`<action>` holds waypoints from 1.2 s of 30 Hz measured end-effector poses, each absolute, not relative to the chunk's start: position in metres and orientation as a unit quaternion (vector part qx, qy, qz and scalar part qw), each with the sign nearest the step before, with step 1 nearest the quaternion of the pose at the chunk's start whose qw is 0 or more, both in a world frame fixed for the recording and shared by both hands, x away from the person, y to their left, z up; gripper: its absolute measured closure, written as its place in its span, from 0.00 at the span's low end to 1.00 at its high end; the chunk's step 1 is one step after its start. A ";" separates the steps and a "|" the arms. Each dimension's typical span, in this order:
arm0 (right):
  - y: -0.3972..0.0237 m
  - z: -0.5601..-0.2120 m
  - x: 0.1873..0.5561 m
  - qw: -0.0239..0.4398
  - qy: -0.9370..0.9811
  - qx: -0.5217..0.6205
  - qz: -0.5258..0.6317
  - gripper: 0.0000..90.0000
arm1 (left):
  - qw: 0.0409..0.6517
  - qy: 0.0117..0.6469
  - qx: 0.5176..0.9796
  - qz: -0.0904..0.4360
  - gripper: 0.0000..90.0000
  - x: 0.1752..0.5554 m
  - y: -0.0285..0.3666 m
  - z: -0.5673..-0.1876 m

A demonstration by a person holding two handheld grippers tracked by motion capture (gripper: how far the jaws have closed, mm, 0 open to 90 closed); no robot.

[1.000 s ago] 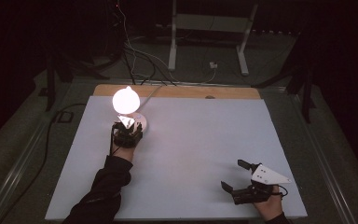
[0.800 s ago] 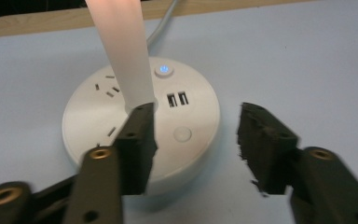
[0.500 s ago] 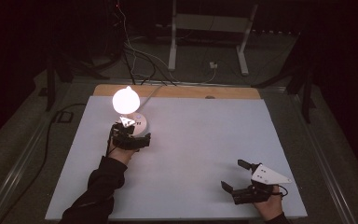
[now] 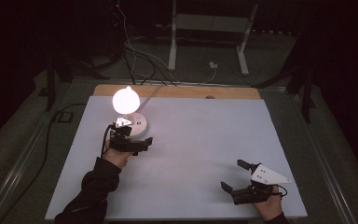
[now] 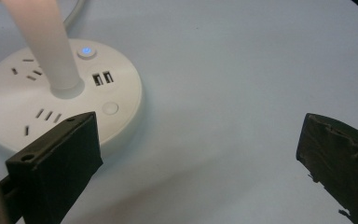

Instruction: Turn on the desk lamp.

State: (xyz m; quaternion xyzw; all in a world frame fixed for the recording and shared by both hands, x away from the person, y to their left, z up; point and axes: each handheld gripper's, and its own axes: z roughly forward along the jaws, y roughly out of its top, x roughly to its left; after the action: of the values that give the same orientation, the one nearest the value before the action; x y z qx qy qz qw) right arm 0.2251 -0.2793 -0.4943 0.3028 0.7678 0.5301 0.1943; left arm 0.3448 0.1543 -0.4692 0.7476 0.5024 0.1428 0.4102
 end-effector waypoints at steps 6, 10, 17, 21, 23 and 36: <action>-0.279 -0.495 0.226 0.193 0.769 0.304 0.529 0.00 | 0.414 0.495 0.750 0.145 0.00 0.335 0.167 -0.464; -0.279 -0.496 0.226 0.190 0.769 0.305 0.529 0.00 | 0.413 0.491 0.754 0.139 0.00 0.327 0.176 -0.463; -0.278 -0.496 0.226 0.190 0.769 0.306 0.528 0.00 | 0.412 0.482 0.761 0.135 0.00 0.312 0.188 -0.464; -0.278 -0.496 0.227 0.190 0.769 0.307 0.527 0.00 | 0.415 0.468 0.770 0.129 0.00 0.303 0.192 -0.466; -0.278 -0.496 0.226 0.190 0.770 0.307 0.526 0.00 | 0.414 0.462 0.774 0.127 0.00 0.298 0.193 -0.467; -0.278 -0.496 0.226 0.192 0.771 0.305 0.525 0.00 | 0.407 0.421 0.801 0.123 0.00 0.268 0.198 -0.480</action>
State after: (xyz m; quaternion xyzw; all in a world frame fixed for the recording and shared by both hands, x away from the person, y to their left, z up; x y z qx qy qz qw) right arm 0.2260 -0.2780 -0.4959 0.3047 0.7709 0.5255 0.1916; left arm 0.2679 0.1983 -0.4802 0.8011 0.4214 0.1228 0.4070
